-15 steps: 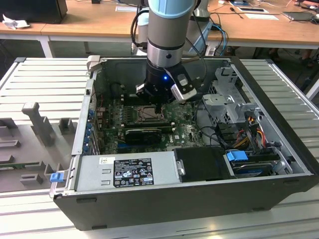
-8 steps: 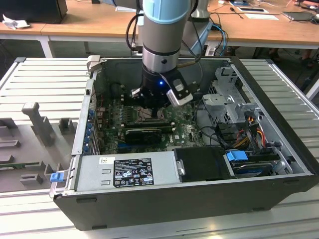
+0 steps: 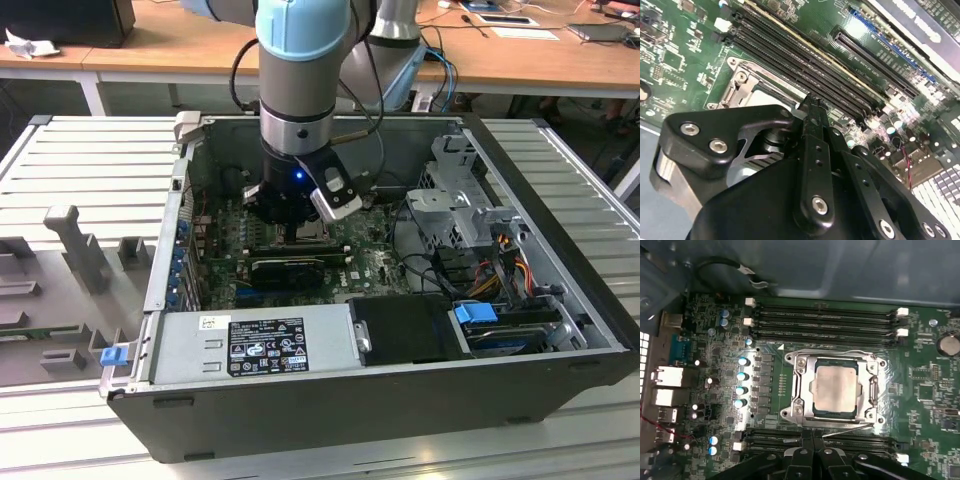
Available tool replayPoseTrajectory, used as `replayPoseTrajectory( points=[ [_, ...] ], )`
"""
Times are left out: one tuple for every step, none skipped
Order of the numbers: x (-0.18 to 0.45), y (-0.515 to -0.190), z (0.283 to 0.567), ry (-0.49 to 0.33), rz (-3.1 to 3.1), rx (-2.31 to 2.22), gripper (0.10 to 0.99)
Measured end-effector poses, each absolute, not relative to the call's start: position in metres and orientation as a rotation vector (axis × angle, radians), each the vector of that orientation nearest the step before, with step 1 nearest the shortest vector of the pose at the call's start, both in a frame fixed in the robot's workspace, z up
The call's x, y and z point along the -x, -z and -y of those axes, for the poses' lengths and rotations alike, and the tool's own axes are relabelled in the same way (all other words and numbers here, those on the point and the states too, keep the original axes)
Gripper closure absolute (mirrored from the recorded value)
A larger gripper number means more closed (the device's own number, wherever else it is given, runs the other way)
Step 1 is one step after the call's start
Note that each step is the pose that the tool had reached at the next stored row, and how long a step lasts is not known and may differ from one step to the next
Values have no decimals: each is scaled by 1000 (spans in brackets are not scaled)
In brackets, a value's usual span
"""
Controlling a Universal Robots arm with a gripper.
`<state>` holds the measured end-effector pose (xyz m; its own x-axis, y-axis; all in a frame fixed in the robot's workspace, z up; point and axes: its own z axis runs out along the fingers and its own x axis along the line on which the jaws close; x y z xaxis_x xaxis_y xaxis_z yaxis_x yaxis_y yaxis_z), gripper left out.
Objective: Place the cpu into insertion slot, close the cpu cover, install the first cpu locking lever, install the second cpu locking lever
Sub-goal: 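Install the second cpu locking lever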
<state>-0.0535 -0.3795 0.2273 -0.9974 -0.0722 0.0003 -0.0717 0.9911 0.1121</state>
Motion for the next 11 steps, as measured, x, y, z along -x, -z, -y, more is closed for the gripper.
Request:
replayPoseTrajectory(
  points=[
    [56,-224,379,177,3130,-122,980],
    [57,-223,379,178,3129,-127,980],
    [59,-221,379,179,3129,-133,980],
    [62,-218,379,181,3128,-137,980],
    [63,-216,379,183,3128,-138,980],
    [63,-216,380,190,3128,-138,980],
    [64,-215,381,219,3127,-139,980],
    [64,-215,382,241,3126,-139,980],
    [65,-215,383,255,3125,-139,980],
    [67,-215,385,265,3125,-138,980],
    [69,-215,386,272,3124,-139,980]
  ],
)
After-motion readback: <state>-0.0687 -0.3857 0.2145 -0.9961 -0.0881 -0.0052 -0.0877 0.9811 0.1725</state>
